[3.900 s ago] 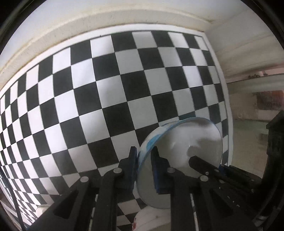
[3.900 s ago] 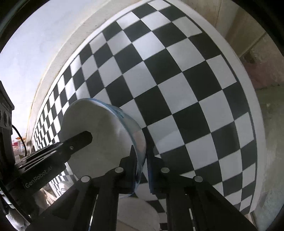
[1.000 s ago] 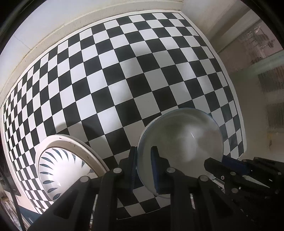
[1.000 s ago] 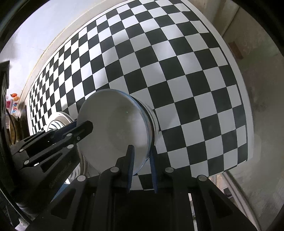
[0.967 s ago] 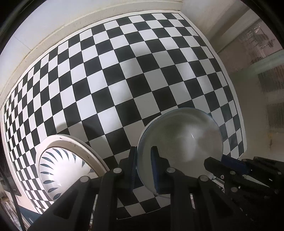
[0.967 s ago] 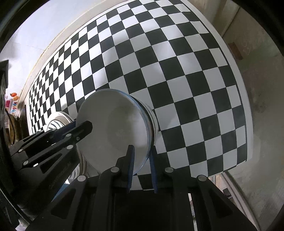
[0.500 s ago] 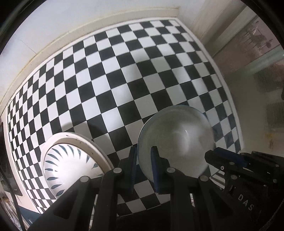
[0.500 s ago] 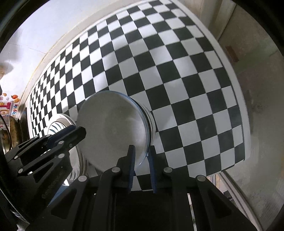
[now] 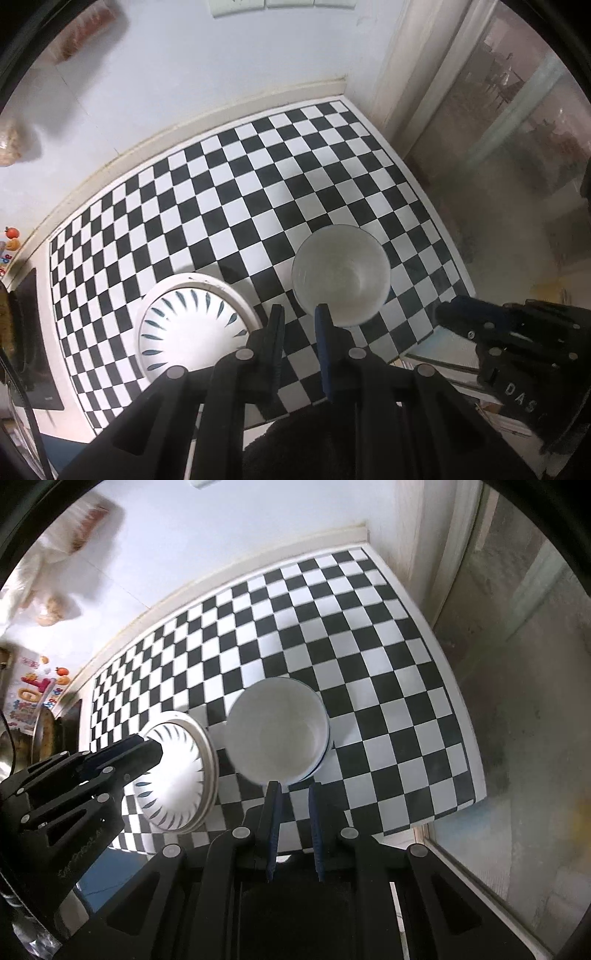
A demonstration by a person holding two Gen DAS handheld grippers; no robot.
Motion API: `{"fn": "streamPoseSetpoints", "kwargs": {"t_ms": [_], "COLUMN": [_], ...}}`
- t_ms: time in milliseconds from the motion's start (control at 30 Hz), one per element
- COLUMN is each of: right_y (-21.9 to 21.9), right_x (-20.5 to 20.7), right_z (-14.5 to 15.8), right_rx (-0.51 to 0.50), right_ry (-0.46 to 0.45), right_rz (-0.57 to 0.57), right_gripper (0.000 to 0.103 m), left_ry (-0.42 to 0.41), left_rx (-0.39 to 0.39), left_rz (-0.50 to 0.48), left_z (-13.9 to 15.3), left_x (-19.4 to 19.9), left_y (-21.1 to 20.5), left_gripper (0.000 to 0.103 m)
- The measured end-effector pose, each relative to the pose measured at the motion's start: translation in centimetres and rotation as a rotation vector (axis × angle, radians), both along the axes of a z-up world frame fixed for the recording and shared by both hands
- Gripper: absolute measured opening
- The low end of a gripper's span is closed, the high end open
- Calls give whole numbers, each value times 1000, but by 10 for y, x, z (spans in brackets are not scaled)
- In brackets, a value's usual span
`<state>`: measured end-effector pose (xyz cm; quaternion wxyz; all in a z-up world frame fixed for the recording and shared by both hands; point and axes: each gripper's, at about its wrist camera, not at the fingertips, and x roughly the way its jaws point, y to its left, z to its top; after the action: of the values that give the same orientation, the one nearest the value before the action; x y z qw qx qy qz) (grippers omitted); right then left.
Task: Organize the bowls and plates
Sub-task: 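Open both tools and lift them away from the bowl stack, then close both tools on the rim of the bowl stack and lift it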
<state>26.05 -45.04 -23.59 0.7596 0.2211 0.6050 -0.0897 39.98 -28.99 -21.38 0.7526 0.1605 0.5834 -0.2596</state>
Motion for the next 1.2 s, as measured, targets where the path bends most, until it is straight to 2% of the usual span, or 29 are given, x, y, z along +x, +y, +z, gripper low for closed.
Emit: {"fn": "streamPoseSetpoints", "kwargs": {"t_ms": [33,100,167,233,267,667,700,767,833,933,967,1033,1100,1200], "right_y": [2,7,9,9,8,0,-1,-3,-6,-13,-15,-23,-30,-41], "right_x": [-3,-9,-15,-21,-24,-47,-47,-46,-44,-38,-36,-30,-24,-15], "right_z": [6,16,24,28,31,52,53,53,50,36,31,14,-5,-34], "right_rx": [-7,-41,-55,-51,-55,-91,-90,-86,-87,-61,-55,-23,8,46], "right_ry": [-9,-16,-24,-42,-55,-105,-108,-119,-125,-105,-96,-75,-49,-17], "right_rz": [-1,11,7,6,4,-62,-67,-73,-76,-87,-91,-105,-122,-139], "right_gripper": [17,18,33,77,82,84,85,98,100,100,100,100,100,100], "left_ry": [-20,-41,-60,-58,-54,-47,-47,-43,-14,82,157,253,345,440], "left_rx": [-2,-8,-14,-19,-22,-45,-47,-45,-52,-84,-108,-134,-145,-136], "left_rz": [7,17,36,57,67,106,107,108,107,90,88,92,113,148], "left_z": [6,11,17,20,21,33,33,30,22,5,-8,-30,-55,-90], "left_x": [-4,-9,-13,-14,-15,-23,-23,-21,-16,-5,3,18,31,49], "left_y": [4,8,15,22,25,40,40,37,34,25,21,17,13,5], "left_gripper": [16,24,24,25,25,25,25,25,25,25,25,25,25,25]}}
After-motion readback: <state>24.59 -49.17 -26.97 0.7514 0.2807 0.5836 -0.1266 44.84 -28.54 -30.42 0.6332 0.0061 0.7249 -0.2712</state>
